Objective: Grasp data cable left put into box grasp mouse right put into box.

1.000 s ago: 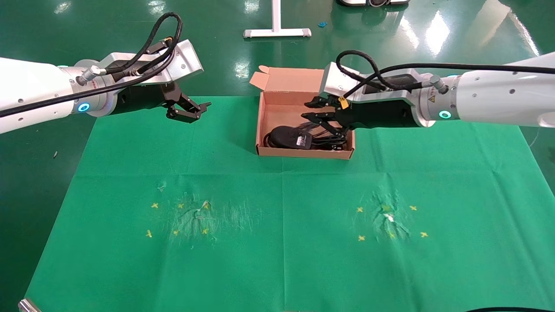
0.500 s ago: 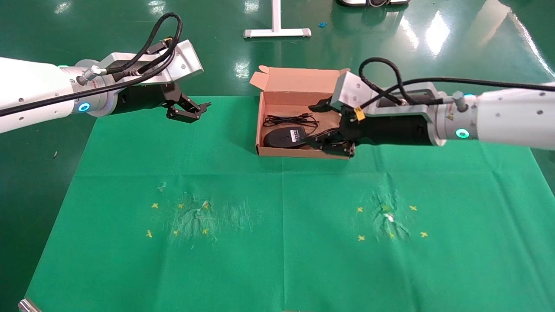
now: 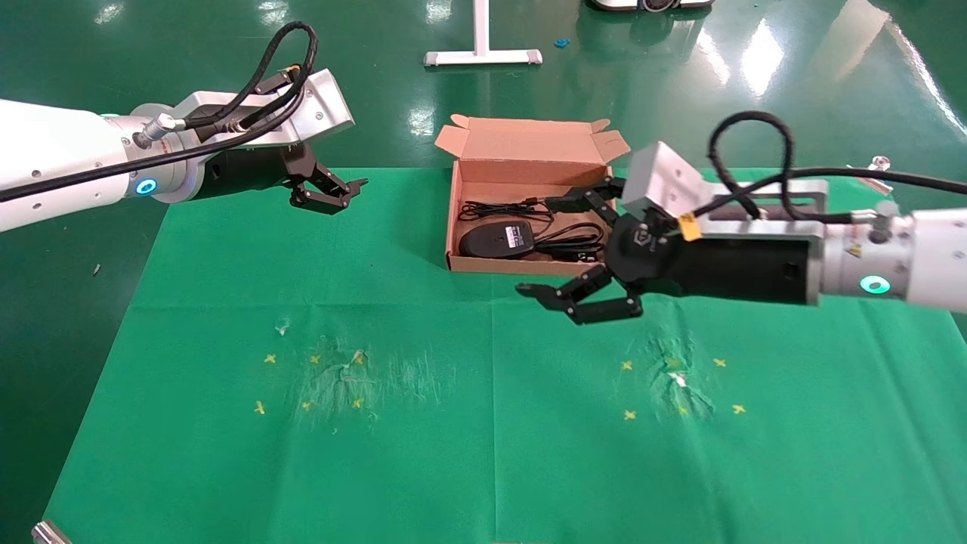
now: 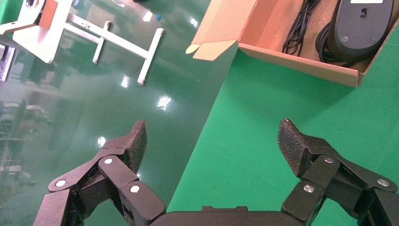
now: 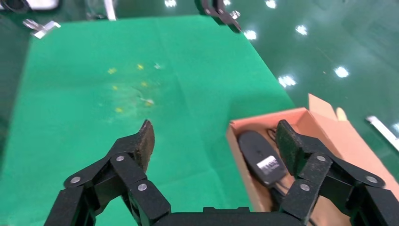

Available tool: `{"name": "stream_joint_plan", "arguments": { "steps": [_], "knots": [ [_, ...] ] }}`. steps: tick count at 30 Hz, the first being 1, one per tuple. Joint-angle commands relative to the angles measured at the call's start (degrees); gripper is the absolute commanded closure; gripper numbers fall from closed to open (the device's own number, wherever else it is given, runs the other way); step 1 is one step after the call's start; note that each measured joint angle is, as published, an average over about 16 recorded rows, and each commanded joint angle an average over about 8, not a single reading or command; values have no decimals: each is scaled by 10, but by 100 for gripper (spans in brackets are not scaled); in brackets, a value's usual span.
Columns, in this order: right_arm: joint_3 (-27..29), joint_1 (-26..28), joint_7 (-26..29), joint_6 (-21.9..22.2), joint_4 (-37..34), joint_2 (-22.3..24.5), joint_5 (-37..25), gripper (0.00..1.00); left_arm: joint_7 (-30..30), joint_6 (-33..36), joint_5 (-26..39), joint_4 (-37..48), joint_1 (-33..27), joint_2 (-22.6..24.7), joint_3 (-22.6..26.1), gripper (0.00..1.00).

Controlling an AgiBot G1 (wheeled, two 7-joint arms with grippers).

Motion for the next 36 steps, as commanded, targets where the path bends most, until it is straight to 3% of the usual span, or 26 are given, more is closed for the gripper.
{"name": "stream_joint_plan", "arguments": {
  "steps": [1,11,36],
  "knots": [
    [5,-10,2,-7,8,9,19,0,0,0,0,0,0,0,0,0],
    [32,-61,10,-39,46,54,112,0,15,16,-30,1,16,-6,-19,0],
    [92,-175,30,-113,131,157,322,0,168,182,-339,8,176,-65,-216,0]
  ]
}}
